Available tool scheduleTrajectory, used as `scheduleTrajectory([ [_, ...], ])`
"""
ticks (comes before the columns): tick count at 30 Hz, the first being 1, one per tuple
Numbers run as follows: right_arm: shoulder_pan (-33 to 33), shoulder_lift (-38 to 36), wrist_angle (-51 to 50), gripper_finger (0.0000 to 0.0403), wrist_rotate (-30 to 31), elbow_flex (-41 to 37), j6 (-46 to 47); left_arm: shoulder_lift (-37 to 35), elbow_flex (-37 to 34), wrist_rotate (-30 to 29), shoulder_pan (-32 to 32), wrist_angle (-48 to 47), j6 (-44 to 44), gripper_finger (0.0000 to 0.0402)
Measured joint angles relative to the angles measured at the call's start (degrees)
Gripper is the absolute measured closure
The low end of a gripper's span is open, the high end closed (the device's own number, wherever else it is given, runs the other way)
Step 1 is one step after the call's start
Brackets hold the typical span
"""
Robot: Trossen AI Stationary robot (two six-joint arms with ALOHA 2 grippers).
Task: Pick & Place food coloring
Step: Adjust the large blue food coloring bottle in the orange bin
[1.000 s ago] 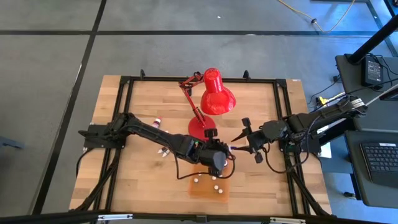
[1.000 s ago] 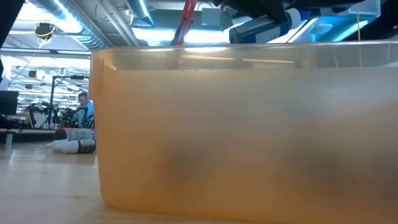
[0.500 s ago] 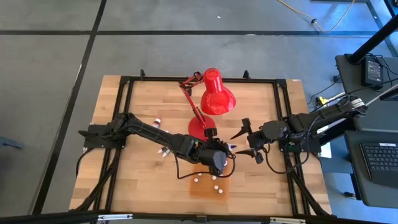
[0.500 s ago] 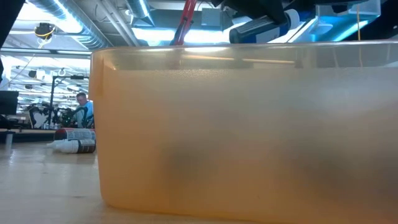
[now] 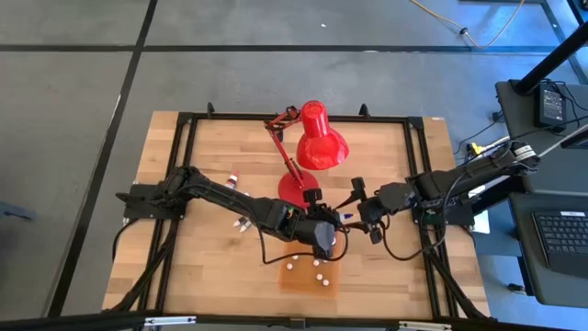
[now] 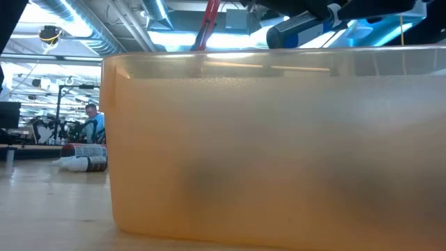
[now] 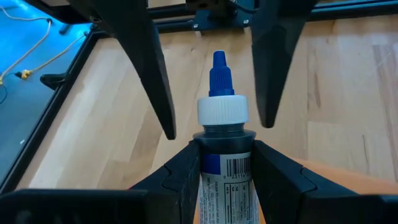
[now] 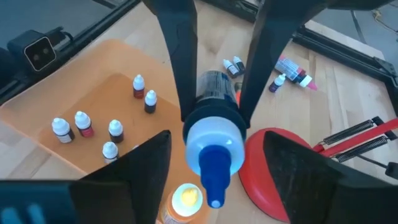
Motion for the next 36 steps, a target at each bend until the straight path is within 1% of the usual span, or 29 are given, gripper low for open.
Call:
scheduleTrajectory([
  [4,0.00,0.00,0.02,0.0189,-0.02,0.00,-0.03,0.00,0.00,0.02,0.02,-0.04,0.00,0.0275],
  [11,0.00,0.00,-0.08,0.0279,0.04,0.00,-0.13,0.00,0.00,-0.17,0.09,-0.18,-0.36,0.0275],
  [21,0.13,0.00,-0.11,0.0280,-0.81,0.00,-0.11,0.00,0.00,0.56,0.07,-0.27,-0.23,0.0269],
  [24,0.13,0.00,-0.11,0.0280,-1.01,0.00,0.10,0.00,0.02,1.32,0.07,-0.51,-1.60,0.0255],
  [26,0.15,0.00,-0.27,0.0280,-1.22,0.00,0.11,0.00,0.10,2.54,0.32,-1.28,-2.26,0.0238],
  [30,0.13,0.00,-1.62,0.0280,-1.03,0.28,0.22,-0.07,0.11,2.84,0.34,-5.78,-3.03,0.0199],
  [33,0.13,0.09,-5.50,0.0280,0.91,2.52,1.83,-1.50,0.07,1.86,-0.16,-13.52,-7.19,0.0182],
  [35,0.15,0.26,-8.88,0.0280,2.71,4.22,2.81,-2.99,0.04,-1.77,-0.95,-18.16,-10.66,0.0178],
  [36,0.17,0.60,-10.76,0.0280,3.22,5.17,2.89,-3.71,0.04,-4.78,-1.50,-20.11,-12.57,0.0177],
])
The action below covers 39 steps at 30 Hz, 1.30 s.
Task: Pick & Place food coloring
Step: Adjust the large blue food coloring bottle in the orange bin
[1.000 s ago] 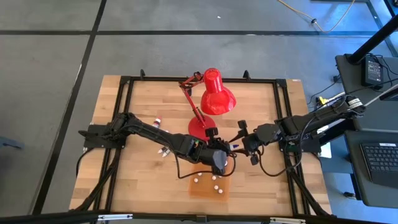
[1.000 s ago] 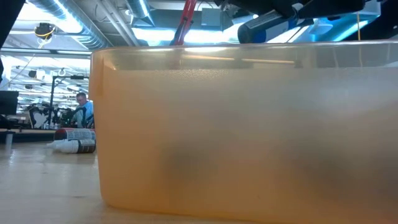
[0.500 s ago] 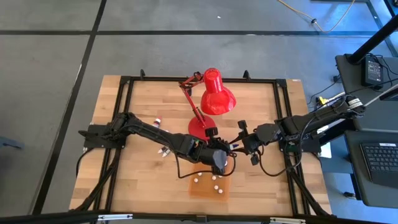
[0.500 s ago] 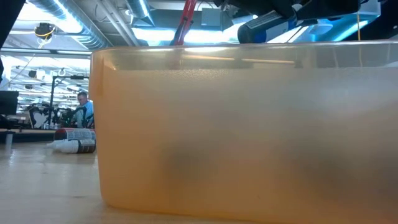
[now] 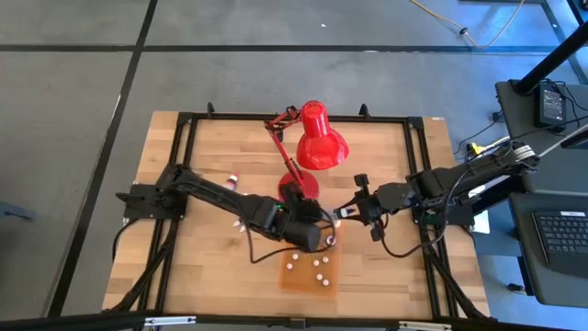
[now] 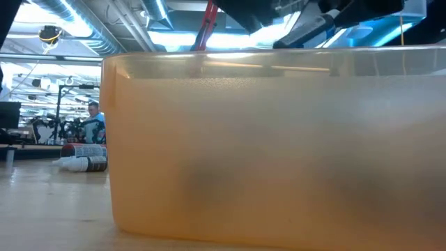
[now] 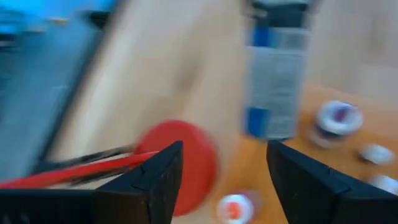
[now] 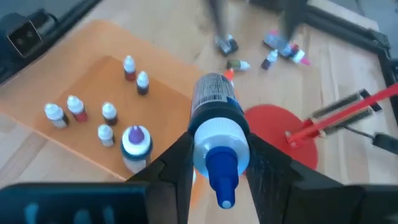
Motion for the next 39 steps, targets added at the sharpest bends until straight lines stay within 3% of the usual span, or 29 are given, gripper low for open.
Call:
scheduleTrajectory([
  [5,0.00,4.09,-4.85,0.0280,0.19,5.12,-2.04,-2.42,-1.39,-16.44,-4.62,-8.63,-10.47,0.0177],
  [9,-0.02,10.41,-9.82,0.0280,0.56,9.95,-5.57,-5.14,-7.67,-22.83,-7.49,-11.80,-19.48,0.0179],
  [19,0.71,26.12,-24.04,0.0280,3.58,27.22,-23.03,-16.07,-30.69,-22.86,-8.71,-8.77,-40.52,0.0180],
  [22,0.65,30.05,-25.95,0.0280,7.53,30.23,-27.34,-19.77,-38.25,-20.76,-8.89,-2.33,-40.31,0.0179],
  [24,0.65,32.43,-26.68,0.0277,8.41,31.43,-28.90,-22.50,-43.15,-17.00,-8.87,4.40,-35.72,0.0178],
  [31,0.68,40.18,-29.06,0.0279,8.23,35.29,-29.86,-30.41,-58.77,1.89,-5.70,38.25,-9.95,0.0180],
  [35,0.68,43.07,-33.39,0.0278,8.12,37.17,-30.31,-32.08,-64.79,12.18,-4.05,53.71,-2.45,0.0178],
  [39,0.73,44.90,-35.27,0.0273,7.82,37.45,-34.15,-32.35,-67.71,13.96,-3.38,61.69,0.03,0.0180],
])
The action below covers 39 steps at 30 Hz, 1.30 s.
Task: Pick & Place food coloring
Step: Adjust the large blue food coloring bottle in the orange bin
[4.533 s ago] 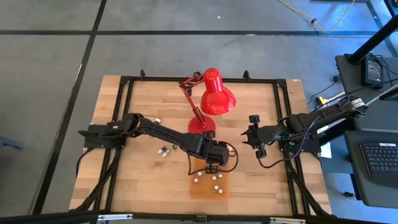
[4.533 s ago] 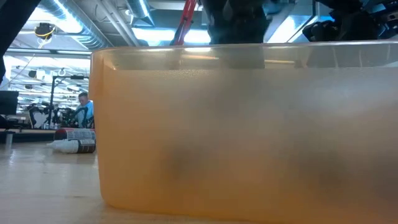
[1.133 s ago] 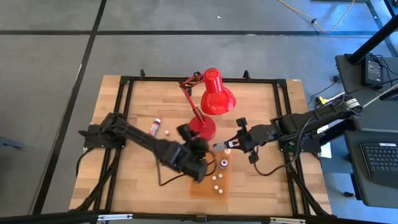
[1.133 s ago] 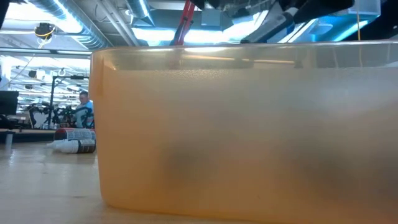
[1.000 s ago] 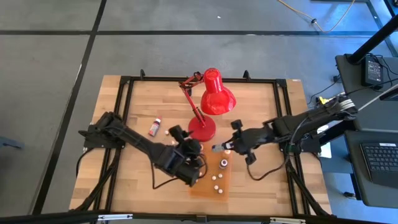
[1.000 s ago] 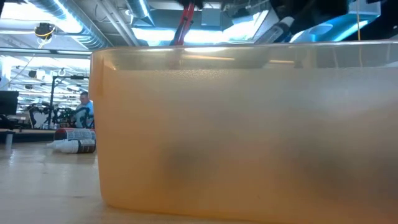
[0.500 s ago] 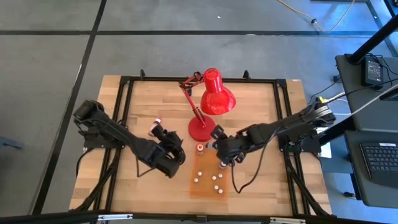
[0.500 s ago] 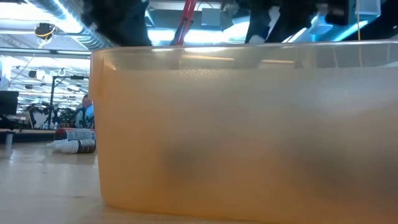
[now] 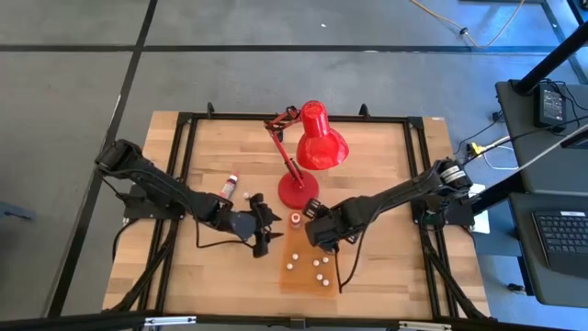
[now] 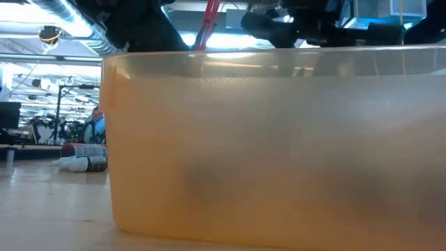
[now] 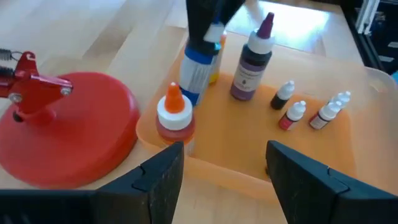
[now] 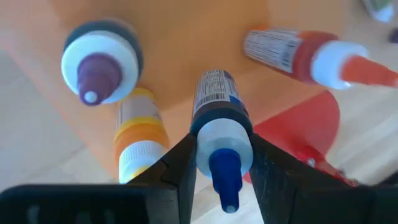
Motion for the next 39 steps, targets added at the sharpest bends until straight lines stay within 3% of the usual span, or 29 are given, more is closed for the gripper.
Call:
scheduleTrajectory([
  [16,-0.20,1.66,2.93,0.0270,-3.18,0.00,-2.01,0.07,-0.33,-1.09,-0.26,0.87,7.93,0.0179],
  [30,-1.97,2.37,5.65,0.0268,-6.04,-0.04,-1.97,0.09,-0.33,-1.05,-0.26,0.82,8.08,0.0178],
  [39,-2.32,2.78,6.02,0.0267,-3.13,-0.09,-1.94,0.13,-0.33,-1.05,-0.26,0.41,8.08,0.0178],
])
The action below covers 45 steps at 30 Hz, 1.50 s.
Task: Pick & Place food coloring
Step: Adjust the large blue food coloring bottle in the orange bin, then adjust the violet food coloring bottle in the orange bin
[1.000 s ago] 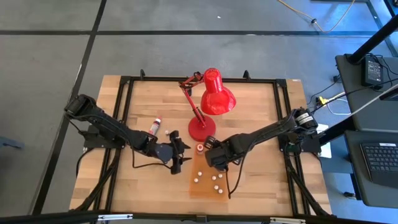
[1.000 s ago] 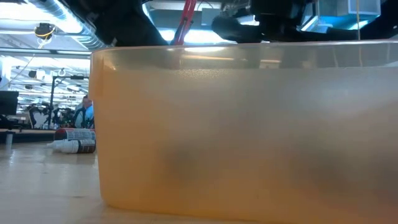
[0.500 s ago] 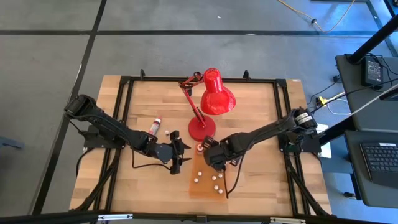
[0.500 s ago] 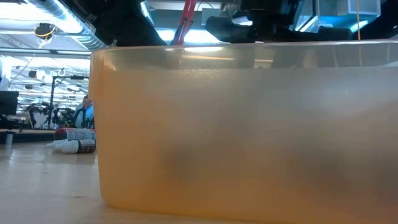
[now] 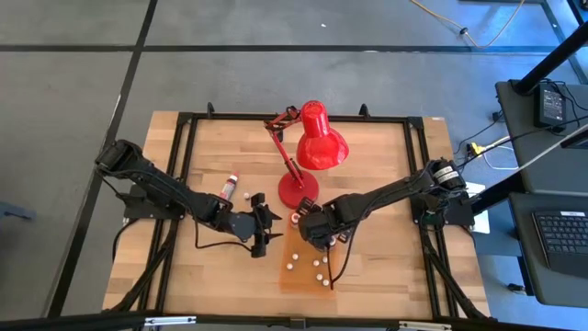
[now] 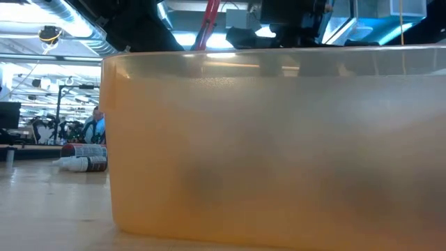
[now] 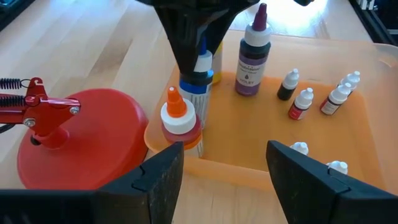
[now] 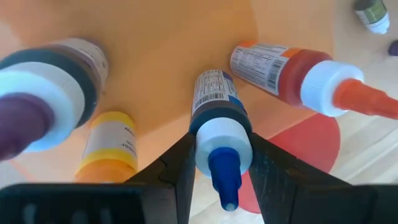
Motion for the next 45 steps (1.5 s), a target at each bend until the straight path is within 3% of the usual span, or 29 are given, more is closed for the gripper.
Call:
scheduleTrajectory([
  [12,0.00,-0.02,0.26,0.0264,0.05,0.00,0.02,0.00,0.00,0.03,0.00,-0.02,0.00,0.0178],
  [21,0.00,-0.02,1.49,0.0218,0.14,0.00,0.04,0.00,0.00,0.04,0.00,-0.02,0.00,0.0180],
  [27,0.02,-0.06,1.47,0.0204,4.92,0.00,0.26,0.00,0.00,0.05,0.00,-0.02,0.00,0.0179],
  [33,0.05,-0.40,1.05,0.0203,5.16,0.57,0.38,0.00,0.00,0.07,0.00,-0.04,0.00,0.0178],
  [38,1.24,-0.57,-3.66,0.0203,4.96,6.05,9.25,0.00,0.00,0.13,0.00,-0.27,-0.01,0.0180],
  [42,3.05,-0.66,-12.87,0.0203,-1.09,12.84,21.46,0.00,0.00,0.15,-0.17,-0.26,-0.01,0.0179],
  [45,4.16,-0.74,-17.54,0.0203,-13.51,16.34,29.78,0.00,0.00,0.15,-0.17,-0.18,-0.02,0.0178],
])
